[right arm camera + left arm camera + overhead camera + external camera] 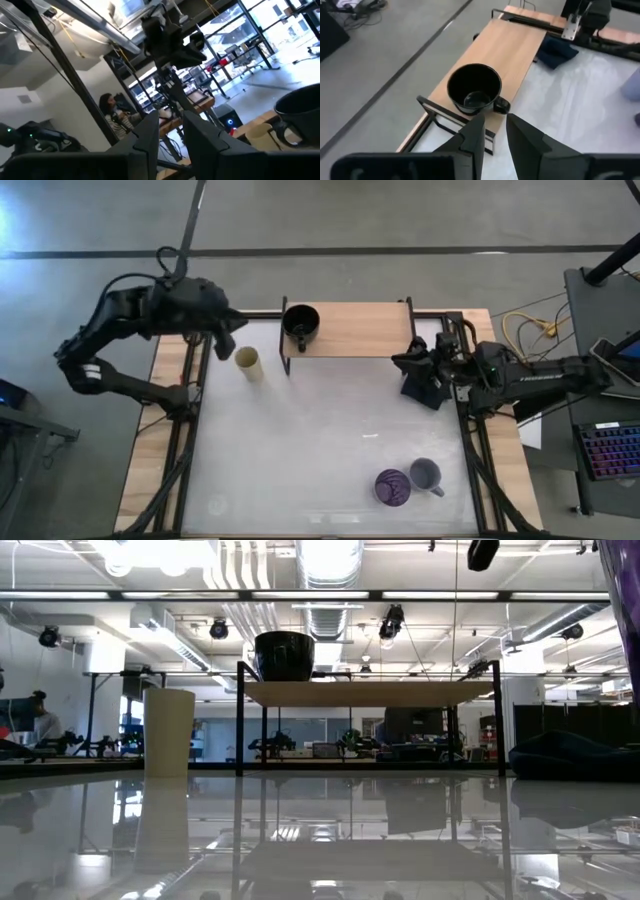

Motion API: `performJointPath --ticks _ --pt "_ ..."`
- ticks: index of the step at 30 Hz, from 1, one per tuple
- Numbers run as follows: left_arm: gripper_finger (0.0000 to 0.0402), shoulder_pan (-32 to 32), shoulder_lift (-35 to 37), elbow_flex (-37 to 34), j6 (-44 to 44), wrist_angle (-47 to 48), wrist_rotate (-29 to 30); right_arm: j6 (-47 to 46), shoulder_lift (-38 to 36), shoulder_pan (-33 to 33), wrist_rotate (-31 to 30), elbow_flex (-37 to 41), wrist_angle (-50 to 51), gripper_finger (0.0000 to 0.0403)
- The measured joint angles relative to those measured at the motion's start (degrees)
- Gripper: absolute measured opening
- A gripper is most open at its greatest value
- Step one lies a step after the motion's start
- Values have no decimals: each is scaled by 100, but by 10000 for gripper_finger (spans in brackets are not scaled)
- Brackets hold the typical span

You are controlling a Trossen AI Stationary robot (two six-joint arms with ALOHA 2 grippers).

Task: Stack small to large cups/mugs on shelf
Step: Put the violet mug on the shelf

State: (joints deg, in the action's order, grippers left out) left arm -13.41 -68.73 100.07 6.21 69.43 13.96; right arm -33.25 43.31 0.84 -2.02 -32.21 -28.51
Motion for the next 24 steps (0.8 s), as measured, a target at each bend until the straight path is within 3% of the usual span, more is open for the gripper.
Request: performJointPath --ticks 13,16,17,19,20,22,23,24 --pt "66 -3 -1241 -1 -20 -20 -7 15 99 4 10 -259 636 82" --pt "66 0 -1732 -13 -665 -4 2 -75 103 1 44 -257 766 82" --pt "66 2 -1879 -9 -1142 2 6 -79 105 -1 44 -257 794 82" --pt "66 -3 -2166 25 -3492 -348 263 -84 99 -4 44 -260 852 82" --pt "66 32 -2307 171 -4901 -648 906 -109 98 -2 44 -270 861 82" --pt "66 322 -2553 553 -7154 -1096 2962 -120 85 0 46 -292 854 82" --pt "66 424 -2582 756 -7966 -1473 3484 -158 74 0 46 -292 855 82" --pt "66 486 -2516 1031 -8446 -1826 3549 -216 66 0 44 -292 856 82"
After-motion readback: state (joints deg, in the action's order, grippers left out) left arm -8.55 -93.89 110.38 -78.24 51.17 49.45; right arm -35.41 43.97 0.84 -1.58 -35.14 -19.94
